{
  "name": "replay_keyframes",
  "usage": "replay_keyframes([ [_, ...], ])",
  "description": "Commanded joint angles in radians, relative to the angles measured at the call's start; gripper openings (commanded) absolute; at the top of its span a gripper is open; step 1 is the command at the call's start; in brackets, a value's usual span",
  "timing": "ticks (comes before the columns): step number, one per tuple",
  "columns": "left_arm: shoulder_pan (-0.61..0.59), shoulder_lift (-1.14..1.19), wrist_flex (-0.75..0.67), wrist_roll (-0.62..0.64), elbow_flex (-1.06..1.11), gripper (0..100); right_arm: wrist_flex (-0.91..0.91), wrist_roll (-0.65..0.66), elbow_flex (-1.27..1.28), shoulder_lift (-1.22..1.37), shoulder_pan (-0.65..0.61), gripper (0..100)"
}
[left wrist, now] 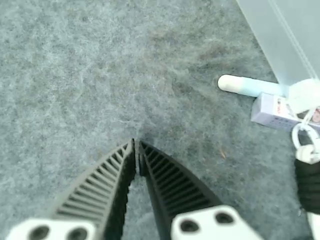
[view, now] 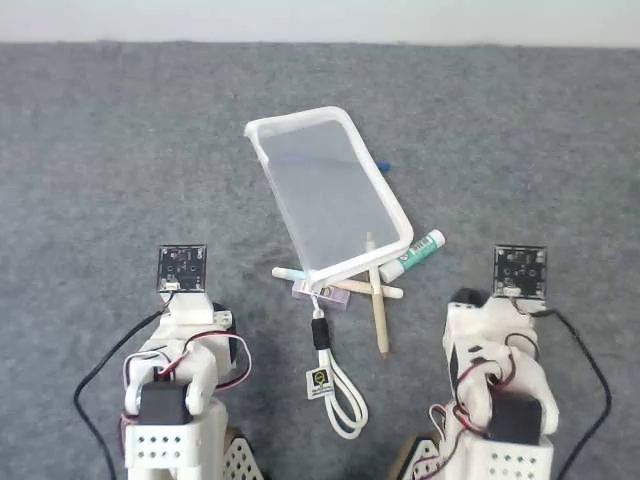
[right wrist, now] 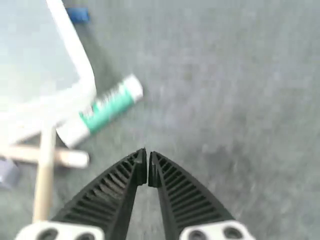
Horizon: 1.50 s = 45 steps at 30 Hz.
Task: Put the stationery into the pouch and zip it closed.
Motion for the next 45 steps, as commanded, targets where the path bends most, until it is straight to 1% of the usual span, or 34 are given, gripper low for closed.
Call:
replay_keyframes([
  [1,-0.003,-0.018,0.002,0.005,-0.012,1,-0.050,-0.003,-0.147,-0.015,-0.038,1.0],
  [4,-0.003,-0.018,0.002,0.005,-0.012,1,-0.053,0.006,-0.198,-0.015,-0.147,1.3],
  [7,-0.003,-0.018,0.002,0.005,-0.012,1,-0.053,0.098,-0.230,-0.013,-0.295,1.3],
  [10,-0.003,-0.018,0.002,0.005,-0.012,1,-0.081,0.114,-0.245,-0.012,-0.406,1.2],
  [14,-0.003,-0.018,0.002,0.006,-0.012,1,-0.134,0.114,-0.256,0.070,-0.447,1.3],
  [18,-0.002,-0.018,0.000,0.009,-0.012,1,-0.185,0.114,-0.318,0.271,-0.452,1.3],
  [21,-0.002,-0.018,0.000,0.009,-0.012,1,-0.183,0.109,-0.402,0.440,-0.478,1.3],
  [24,-0.002,-0.018,-0.003,0.009,-0.012,1,-0.185,0.031,-0.468,0.593,-0.545,2.2],
  [29,-0.002,-0.018,-0.003,0.009,-0.012,1,-0.188,-0.092,-0.531,0.819,-0.668,11.8],
  [34,-0.005,-0.018,-0.003,0.006,-0.012,1,-0.191,-0.173,-0.592,1.018,-0.757,12.3],
  [37,-0.058,-0.018,-0.006,0.005,-0.012,1,-0.236,-0.227,-0.598,1.116,-0.814,12.3],
  [41,-0.137,-0.018,-0.064,0.009,-0.012,1,-0.314,-0.253,-0.597,1.253,-0.848,12.5],
  [45,-0.147,-0.018,-0.068,0.009,-0.012,1,-0.369,-0.258,-0.598,1.377,-0.849,12.5],
])
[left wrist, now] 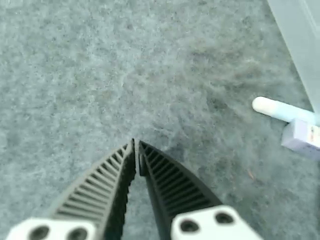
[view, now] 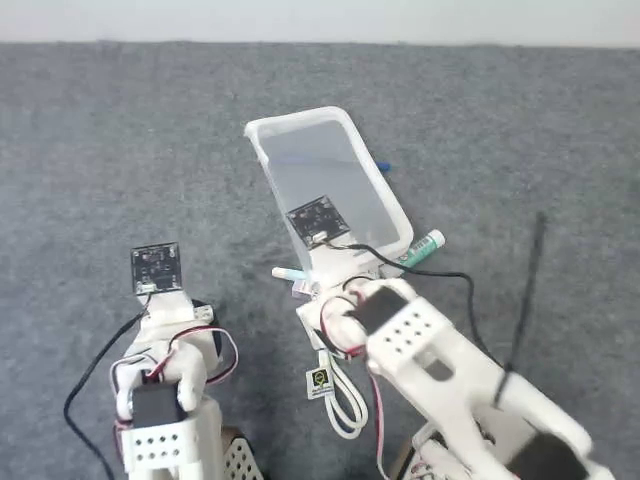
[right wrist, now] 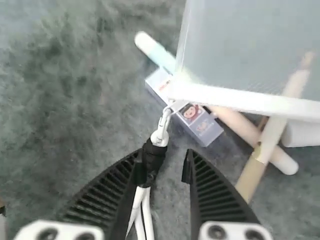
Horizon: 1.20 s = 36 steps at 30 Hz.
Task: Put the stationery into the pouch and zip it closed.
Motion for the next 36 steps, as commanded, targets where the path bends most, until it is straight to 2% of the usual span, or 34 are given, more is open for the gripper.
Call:
replay_keyframes([
  [1,-0.012,-0.018,-0.035,0.009,-0.012,1,-0.054,-0.015,-0.064,0.110,-0.018,12.5],
  [8,-0.009,-0.018,-0.035,0.011,-0.012,1,-0.025,-0.026,-0.058,0.137,-0.091,12.4],
  [18,-0.009,-0.018,-0.035,0.011,-0.012,1,-0.025,-0.061,-0.023,0.143,-0.087,12.3],
  [23,-0.009,-0.018,-0.035,0.011,-0.012,1,-0.111,-0.058,0.038,0.143,-0.085,12.2],
  [31,-0.011,-0.018,-0.034,0.011,-0.012,1,-0.130,-0.057,0.043,0.209,-0.084,12.2],
  [36,-0.012,-0.018,-0.032,0.011,-0.012,1,-0.047,-0.058,-0.054,0.317,-0.068,12.2],
])
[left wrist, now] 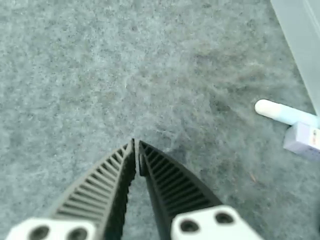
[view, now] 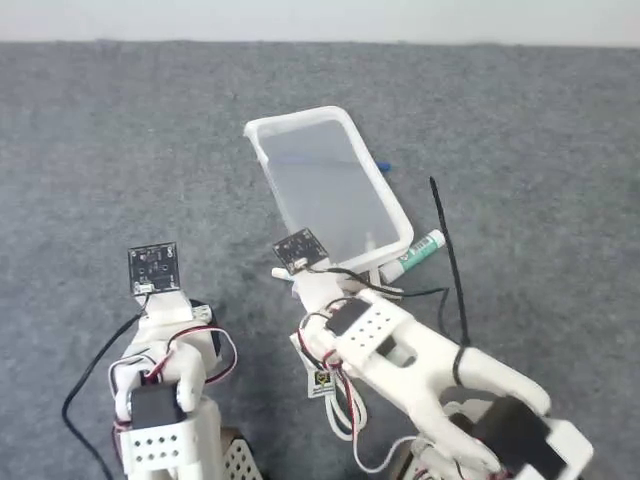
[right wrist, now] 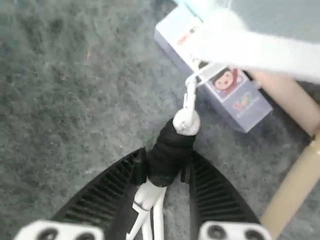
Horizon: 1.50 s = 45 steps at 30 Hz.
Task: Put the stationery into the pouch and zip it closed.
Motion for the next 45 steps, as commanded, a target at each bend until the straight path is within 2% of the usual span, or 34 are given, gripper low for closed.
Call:
replay_keyframes([
  [1,-0.003,-0.018,-0.026,0.011,-0.012,1,0.074,-0.006,-0.095,0.061,0.018,12.2],
  [4,-0.003,-0.018,-0.026,0.011,-0.012,1,0.094,-0.005,-0.097,0.054,0.027,10.8],
  [7,-0.002,-0.018,-0.026,0.011,-0.012,1,0.122,0.032,-0.098,0.004,0.028,0.5],
  [10,-0.003,-0.018,-0.023,0.008,-0.012,1,0.170,0.051,-0.095,-0.073,0.041,1.6],
  [13,-0.005,-0.018,-0.023,0.008,-0.012,1,0.186,0.052,-0.094,-0.136,0.107,0.7],
  [17,-0.006,-0.018,-0.021,0.006,-0.012,1,0.177,0.135,-0.066,-0.209,0.176,0.6],
  [24,-0.008,-0.018,-0.066,0.005,-0.019,1,0.177,0.158,-0.015,-0.357,0.186,0.6],
  [29,-0.068,-0.018,-0.083,0.003,-0.111,1,0.177,0.158,0.026,-0.484,0.186,0.6],
  [33,0.034,-0.018,-0.095,-0.107,-0.166,1,0.174,0.186,0.052,-0.570,0.186,0.6],
  [36,0.120,-0.018,-0.100,-0.121,-0.197,1,0.119,0.192,0.097,-0.621,0.188,0.6],
  [41,0.157,-0.018,-0.094,-0.173,-0.263,2,0.021,0.193,0.181,-0.702,0.188,0.6],
  [45,0.186,-0.018,-0.087,-0.141,-0.265,15,0.024,0.193,0.190,-0.777,0.203,0.6],
])
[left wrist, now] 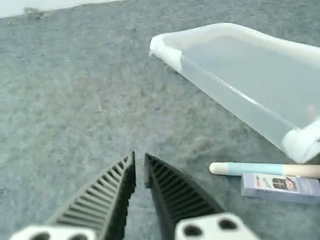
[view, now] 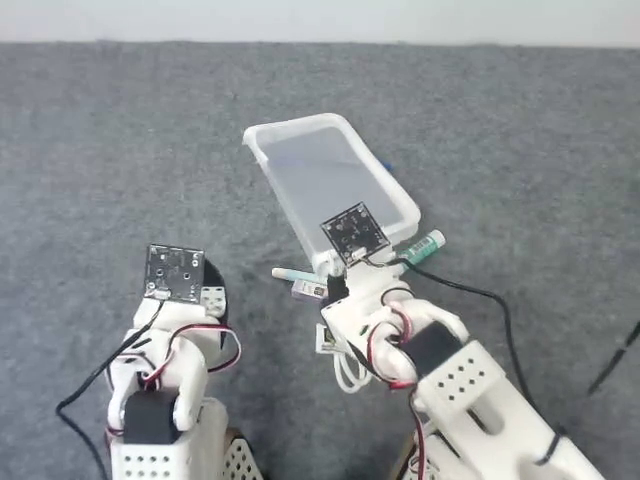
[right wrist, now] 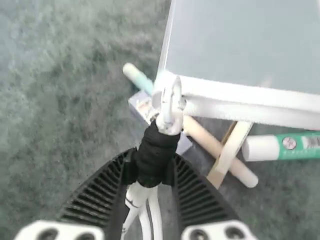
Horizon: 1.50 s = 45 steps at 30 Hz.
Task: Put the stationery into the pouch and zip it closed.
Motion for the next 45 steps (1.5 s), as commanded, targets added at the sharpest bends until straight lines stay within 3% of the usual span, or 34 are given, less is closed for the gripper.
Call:
replay_keyframes([
  [1,0.044,-0.018,-0.006,0.029,-0.058,20,-0.024,0.014,-0.008,-0.114,0.039,0.6],
  [5,0.095,-0.018,0.020,0.114,-0.056,33,-0.022,0.014,0.003,-0.173,0.068,0.6],
  [14,0.232,-0.018,0.014,0.137,-0.056,34,-0.024,0.023,0.083,-0.341,0.065,0.6],
  [20,0.319,-0.018,-0.071,0.235,-0.018,34,-0.019,0.057,0.130,-0.432,0.041,0.6],
  [25,0.313,-0.018,-0.163,0.253,0.054,34,0.053,0.075,0.132,-0.484,-0.038,0.6],
  [33,0.313,-0.018,-0.184,0.253,0.073,34,0.097,0.078,0.133,-0.529,-0.047,0.6],
  [40,0.310,-0.018,-0.308,0.252,0.160,34,0.134,0.078,0.133,-0.529,-0.099,0.6],
  [45,0.235,-0.018,-0.322,0.247,0.151,26,0.140,0.078,0.132,-0.529,-0.099,0.6],
])
